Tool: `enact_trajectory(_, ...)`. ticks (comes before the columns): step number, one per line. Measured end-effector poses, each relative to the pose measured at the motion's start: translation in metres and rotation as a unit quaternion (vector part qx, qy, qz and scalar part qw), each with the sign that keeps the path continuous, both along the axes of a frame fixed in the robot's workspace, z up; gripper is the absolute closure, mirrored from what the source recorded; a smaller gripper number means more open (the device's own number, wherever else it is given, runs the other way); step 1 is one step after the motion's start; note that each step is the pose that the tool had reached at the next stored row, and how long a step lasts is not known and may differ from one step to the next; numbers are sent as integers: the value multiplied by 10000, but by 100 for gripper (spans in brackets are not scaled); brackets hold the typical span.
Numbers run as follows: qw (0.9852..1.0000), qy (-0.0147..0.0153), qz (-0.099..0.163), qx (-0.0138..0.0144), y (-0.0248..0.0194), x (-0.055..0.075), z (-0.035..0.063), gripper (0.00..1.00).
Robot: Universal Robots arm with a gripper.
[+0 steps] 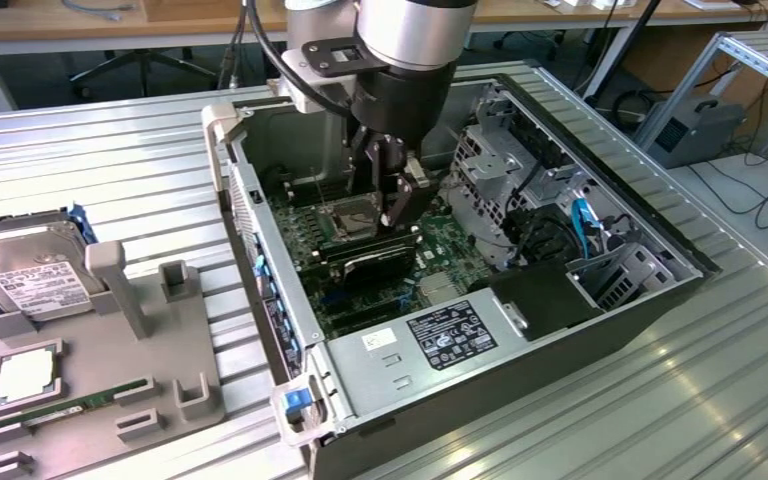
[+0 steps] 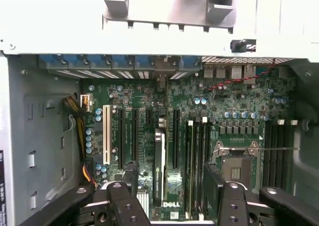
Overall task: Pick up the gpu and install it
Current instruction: 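Insert the gpu into the slot, then press down on the gpu until it lock into place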
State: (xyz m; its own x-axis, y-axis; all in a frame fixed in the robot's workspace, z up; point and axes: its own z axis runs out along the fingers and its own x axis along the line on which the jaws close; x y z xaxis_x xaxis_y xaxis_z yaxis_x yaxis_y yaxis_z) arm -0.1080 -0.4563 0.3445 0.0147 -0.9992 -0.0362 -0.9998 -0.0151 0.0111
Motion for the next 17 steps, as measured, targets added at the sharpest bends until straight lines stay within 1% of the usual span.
enact_trajectory(2,10000,-1,0,1,0,0,21,36)
enact_trajectory(16,10000,-1,0,1,0,0,21,36)
enact_trajectory(17,10000,-1,0,1,0,0,21,44)
